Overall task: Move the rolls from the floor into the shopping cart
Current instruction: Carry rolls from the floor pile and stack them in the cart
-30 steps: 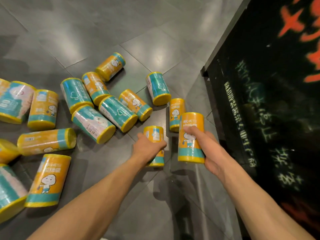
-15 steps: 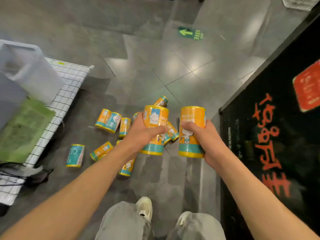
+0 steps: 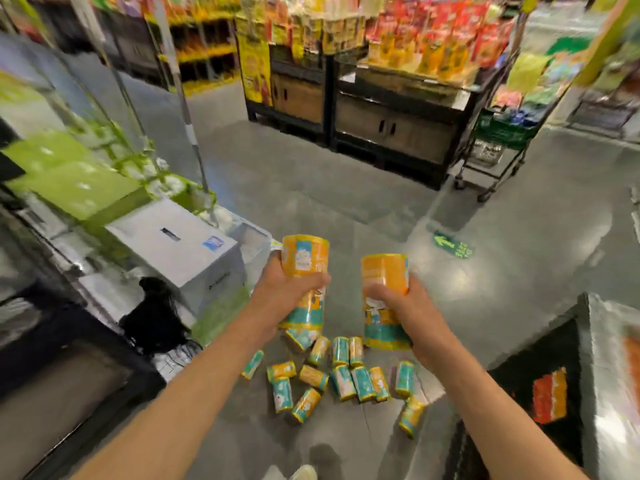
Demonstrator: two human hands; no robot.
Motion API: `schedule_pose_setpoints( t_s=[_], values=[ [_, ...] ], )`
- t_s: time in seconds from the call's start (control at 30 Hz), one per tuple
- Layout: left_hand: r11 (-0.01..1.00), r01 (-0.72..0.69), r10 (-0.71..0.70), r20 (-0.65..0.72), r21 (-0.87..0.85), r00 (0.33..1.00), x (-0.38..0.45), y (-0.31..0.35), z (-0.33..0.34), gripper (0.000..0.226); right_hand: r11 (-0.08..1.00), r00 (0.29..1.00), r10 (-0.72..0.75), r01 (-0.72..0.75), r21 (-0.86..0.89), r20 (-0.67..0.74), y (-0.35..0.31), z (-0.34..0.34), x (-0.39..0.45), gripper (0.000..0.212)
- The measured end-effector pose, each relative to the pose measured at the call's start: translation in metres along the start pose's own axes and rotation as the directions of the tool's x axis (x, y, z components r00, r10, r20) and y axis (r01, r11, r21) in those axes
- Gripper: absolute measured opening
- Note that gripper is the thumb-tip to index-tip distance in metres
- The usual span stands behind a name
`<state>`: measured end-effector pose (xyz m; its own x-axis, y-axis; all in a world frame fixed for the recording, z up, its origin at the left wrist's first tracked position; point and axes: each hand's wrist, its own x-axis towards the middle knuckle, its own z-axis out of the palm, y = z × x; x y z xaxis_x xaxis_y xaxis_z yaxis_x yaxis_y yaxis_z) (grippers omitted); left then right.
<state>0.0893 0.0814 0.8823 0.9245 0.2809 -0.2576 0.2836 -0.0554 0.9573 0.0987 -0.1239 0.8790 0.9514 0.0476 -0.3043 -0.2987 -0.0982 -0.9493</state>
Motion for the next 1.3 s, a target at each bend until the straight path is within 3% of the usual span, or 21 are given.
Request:
schedule_pose_setpoints(
  t_s=[0.1, 0.27, 0.43, 0.57, 0.77, 0.97, 1.2, 1.3],
  values=[
    [0.996, -0.073, 0.065, -0.153, -0.046, 0.986, -0.035, 0.029, -0.03, 0.05, 0.994, 0.987, -0.096, 0.101, -0.034, 0.125, -0.038, 0.026, -0.006, 0.018],
    [0.988, -0.126, 0.078, -0.419, -0.089, 0.905, -0.112, 0.048, -0.1, 0.054, 0.99, 0.91, -0.139, 0.132, 0.044, 0.39, -0.066, 0.085, -0.039, 0.033],
    [0.977, -0.171, 0.043, -0.665, -0.127, 0.745, -0.209, 0.04, -0.165, 0.052, 0.99, 0.767, -0.132, 0.137, 0.041, 0.628, -0.072, 0.156, -0.093, 0.068],
    [0.966, -0.194, -0.02, -0.802, -0.168, 0.596, -0.285, 0.02, -0.21, 0.054, 0.986, 0.612, -0.095, 0.165, -0.009, 0.785, -0.069, 0.21, -0.15, 0.068],
    [0.931, -0.277, -0.095, -0.89, -0.238, 0.446, -0.394, -0.017, -0.274, 0.053, 0.971, 0.416, -0.094, 0.241, -0.01, 0.905, -0.057, 0.298, -0.254, 0.039],
    [0.95, -0.261, -0.087, -0.948, -0.171, 0.305, -0.513, -0.059, -0.351, 0.057, 0.964, 0.257, -0.068, 0.266, -0.003, 0.964, -0.03, 0.385, -0.382, 0.032],
    [0.945, -0.289, -0.129, -0.987, -0.15, 0.091, -0.633, -0.099, -0.427, 0.059, 0.95, 0.093, -0.01, 0.313, -0.02, 0.996, -0.006, 0.484, -0.513, 0.055],
    [0.937, -0.302, -0.18, -0.984, -0.174, 0.006, -0.675, -0.119, -0.447, 0.062, 0.946, -0.008, 0.027, 0.322, -0.023, 1.0, 0.007, 0.521, -0.559, 0.049]
  ],
)
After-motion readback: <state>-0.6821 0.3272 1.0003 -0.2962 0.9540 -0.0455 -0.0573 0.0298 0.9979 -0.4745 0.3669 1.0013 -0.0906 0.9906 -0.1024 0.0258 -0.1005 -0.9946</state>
